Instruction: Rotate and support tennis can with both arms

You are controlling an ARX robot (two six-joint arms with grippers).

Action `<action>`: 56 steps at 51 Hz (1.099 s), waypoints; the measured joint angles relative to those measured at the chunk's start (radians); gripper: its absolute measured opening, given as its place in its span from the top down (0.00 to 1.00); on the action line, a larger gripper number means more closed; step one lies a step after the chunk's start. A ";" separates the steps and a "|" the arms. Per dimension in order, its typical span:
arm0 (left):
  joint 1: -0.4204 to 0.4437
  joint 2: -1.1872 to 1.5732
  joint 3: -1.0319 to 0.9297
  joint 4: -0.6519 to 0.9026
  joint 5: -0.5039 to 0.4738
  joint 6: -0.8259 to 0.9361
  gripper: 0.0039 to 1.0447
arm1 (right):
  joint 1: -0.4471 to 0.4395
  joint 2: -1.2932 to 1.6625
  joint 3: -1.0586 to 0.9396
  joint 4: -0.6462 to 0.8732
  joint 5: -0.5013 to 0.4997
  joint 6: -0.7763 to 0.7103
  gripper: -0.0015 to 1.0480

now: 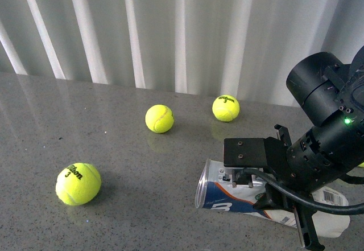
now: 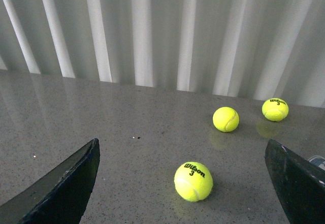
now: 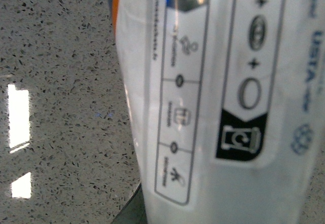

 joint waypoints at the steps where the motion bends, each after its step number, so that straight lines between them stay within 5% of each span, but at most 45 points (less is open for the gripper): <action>1: 0.000 0.000 0.000 0.000 0.000 0.000 0.06 | 0.001 0.000 0.000 -0.006 -0.004 0.003 0.89; 18: 0.000 0.000 0.000 0.000 0.000 0.000 0.06 | 0.002 -0.006 -0.033 -0.014 0.030 -0.047 0.87; 48: 0.000 0.000 0.000 0.000 0.000 0.000 0.06 | 0.000 -0.006 -0.051 -0.022 0.079 -0.090 0.07; 56: 0.000 0.000 0.000 0.000 0.000 0.000 0.06 | 0.003 -0.006 -0.051 -0.026 0.082 -0.090 0.07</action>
